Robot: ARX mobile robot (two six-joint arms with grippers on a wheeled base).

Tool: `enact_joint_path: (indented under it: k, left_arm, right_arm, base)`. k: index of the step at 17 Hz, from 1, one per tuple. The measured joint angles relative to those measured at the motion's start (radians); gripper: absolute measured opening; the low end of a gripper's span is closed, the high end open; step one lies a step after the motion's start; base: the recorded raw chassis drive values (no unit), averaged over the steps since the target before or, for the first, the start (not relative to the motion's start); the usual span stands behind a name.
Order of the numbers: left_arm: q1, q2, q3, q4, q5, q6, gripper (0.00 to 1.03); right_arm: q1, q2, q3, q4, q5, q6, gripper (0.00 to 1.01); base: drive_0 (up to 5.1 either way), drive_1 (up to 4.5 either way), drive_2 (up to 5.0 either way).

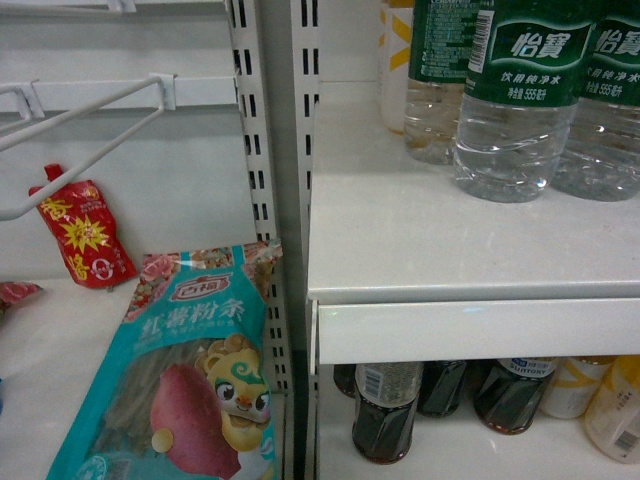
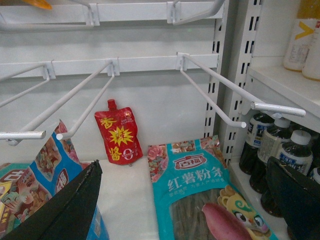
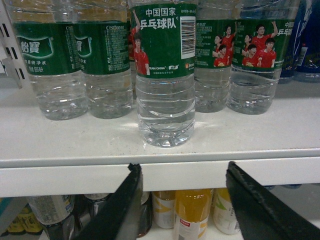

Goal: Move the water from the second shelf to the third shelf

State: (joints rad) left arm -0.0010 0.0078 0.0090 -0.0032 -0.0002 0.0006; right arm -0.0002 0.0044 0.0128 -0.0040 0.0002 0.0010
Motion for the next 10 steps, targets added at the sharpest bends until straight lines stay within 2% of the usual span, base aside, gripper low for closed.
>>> enact_joint_path:
  k: [4,5,10]
  left_arm:
    - [0.000,0.000,0.000,0.000,0.000,0.000,0.98]
    - [0.000,0.000,0.000,0.000,0.000,0.000,0.98]
    - [0.000,0.000,0.000,0.000,0.000,0.000,0.98]
  right_arm:
    - [0.000,0.000,0.000,0.000,0.000,0.000,0.95]
    - [0.000,0.000,0.000,0.000,0.000,0.001,0.99]
    - [0.000,0.000,0.000,0.000,0.000,0.001,0.98]
  base:
    - [0.0,0.00,0.0]
    - [0.0,0.00,0.0]
    - [0.0,0.00,0.0]
